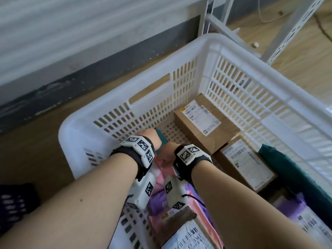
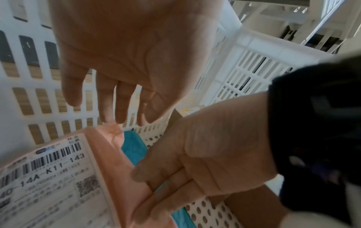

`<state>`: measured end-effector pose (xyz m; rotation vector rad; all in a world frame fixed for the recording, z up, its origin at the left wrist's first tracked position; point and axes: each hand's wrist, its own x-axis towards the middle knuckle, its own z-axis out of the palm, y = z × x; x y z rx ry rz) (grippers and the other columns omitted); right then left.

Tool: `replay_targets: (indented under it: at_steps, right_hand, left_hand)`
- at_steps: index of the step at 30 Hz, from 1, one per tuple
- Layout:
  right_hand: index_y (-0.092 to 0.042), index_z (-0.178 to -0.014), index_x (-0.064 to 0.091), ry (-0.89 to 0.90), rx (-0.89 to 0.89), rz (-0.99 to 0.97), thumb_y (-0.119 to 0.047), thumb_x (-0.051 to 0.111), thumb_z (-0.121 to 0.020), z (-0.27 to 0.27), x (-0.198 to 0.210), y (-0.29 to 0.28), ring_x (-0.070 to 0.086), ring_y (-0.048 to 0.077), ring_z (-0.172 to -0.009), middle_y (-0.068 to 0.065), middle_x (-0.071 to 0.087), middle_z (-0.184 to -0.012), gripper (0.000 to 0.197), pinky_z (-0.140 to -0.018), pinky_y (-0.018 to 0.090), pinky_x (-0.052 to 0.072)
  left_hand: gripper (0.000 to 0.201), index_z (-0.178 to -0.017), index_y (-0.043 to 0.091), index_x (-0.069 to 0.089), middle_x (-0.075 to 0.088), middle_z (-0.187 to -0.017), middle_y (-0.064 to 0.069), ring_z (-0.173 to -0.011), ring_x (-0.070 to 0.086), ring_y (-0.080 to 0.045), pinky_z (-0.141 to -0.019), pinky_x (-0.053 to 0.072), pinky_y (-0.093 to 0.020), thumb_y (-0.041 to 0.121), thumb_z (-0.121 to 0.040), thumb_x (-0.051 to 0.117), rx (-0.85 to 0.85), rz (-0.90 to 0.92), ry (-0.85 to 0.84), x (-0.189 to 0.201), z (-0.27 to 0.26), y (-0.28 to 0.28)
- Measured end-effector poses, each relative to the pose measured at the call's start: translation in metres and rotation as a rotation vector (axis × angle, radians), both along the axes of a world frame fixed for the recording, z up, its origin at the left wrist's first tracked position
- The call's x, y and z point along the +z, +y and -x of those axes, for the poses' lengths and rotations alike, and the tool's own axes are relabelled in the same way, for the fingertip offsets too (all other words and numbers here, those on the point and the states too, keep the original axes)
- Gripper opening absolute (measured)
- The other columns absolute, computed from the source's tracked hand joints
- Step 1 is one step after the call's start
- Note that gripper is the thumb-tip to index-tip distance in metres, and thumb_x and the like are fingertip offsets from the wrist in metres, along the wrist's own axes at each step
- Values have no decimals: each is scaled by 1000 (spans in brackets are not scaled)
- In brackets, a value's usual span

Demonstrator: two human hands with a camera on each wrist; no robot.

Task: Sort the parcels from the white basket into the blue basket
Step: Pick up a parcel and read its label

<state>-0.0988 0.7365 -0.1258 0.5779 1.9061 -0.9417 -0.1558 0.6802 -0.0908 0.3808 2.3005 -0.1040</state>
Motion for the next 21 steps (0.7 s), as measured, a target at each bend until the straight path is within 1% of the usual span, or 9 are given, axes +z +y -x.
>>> replay_targets:
  at_steps: [2, 4, 7, 8, 10, 12, 15, 18, 21]
  right_hand:
    - [-12, -83, 66, 6, 10, -25, -12, 61, -86, -3, 7, 7, 58, 19, -80, 16, 68, -105, 6, -75, 27, 46]
    - [-6, -94, 70, 37, -32, -39, -13, 69, -80, -9, 14, 16, 63, 20, -76, 12, 70, -98, 16, -72, 26, 52]
    - [-2, -77, 73, 74, -276, -75, -7, 70, -61, -21, 34, 29, 71, 25, -74, 16, 73, -82, 18, -75, 40, 57]
    - [-2, -73, 70, 115, -345, -57, -6, 69, -60, -26, 43, 32, 70, 26, -72, 16, 72, -78, 14, -72, 38, 59]
    - [-15, -68, 58, 191, -421, -44, -10, 71, -71, -33, 65, 42, 60, 15, -66, 3, 61, -74, 15, -48, 13, 53]
    - [-24, -68, 45, 258, -519, -44, -18, 69, -80, -42, 97, 48, 47, 7, -62, -5, 48, -74, 28, -32, 7, 40]
    - [-22, -68, 48, 334, -633, -40, -19, 65, -84, -67, 145, 49, 48, 6, -54, -5, 50, -68, 24, -30, 10, 38]
    - [-8, -69, 56, 395, -800, 88, -6, 56, -89, -106, 195, 45, 40, 6, -27, -3, 50, -37, 20, -29, 10, 30]
    - [-6, -69, 59, 495, -838, 42, -4, 59, -86, -137, 218, 43, 40, 6, -27, -3, 51, -35, 17, -33, 14, 32]
  left_hand:
    - [27, -114, 10, 58, 56, -94, -4, -79, 49, -15, -76, 36, -25, 6, -94, 40, -21, -31, -6, 3, -2, 0]
    - [33, -124, 9, 56, 57, -122, -10, -101, 55, -24, -81, 41, -29, 10, -95, 40, 17, -83, 13, 14, -6, 1]
    - [23, -111, 15, 57, 53, -123, -10, -107, 55, -28, -95, 46, -41, 17, -93, 42, 55, -263, 106, 37, -13, 3]
    - [24, -114, 16, 54, 51, -124, -10, -108, 55, -28, -96, 46, -43, 18, -93, 43, 62, -319, 128, 46, -17, 5]
    - [37, -129, 17, 46, 45, -129, -11, -111, 54, -29, -98, 46, -42, 19, -93, 46, 79, -420, 174, 66, -25, 6]
    - [46, -137, 18, 38, 39, -135, -11, -109, 53, -27, -87, 48, -36, 16, -92, 47, 103, -500, 216, 89, -34, 4]
    - [55, -141, 19, 31, 39, -138, -11, -108, 54, -26, -76, 46, -32, 15, -89, 48, 171, -591, 239, 116, -46, -5]
    - [57, -143, 15, 26, 39, -139, -12, -116, 50, -29, -78, 41, -30, 23, -92, 50, 284, -674, 203, 139, -66, -18]
    - [62, -146, 10, 21, 38, -143, -14, -122, 47, -30, -82, 38, -31, 27, -94, 49, 421, -778, 122, 159, -89, -30]
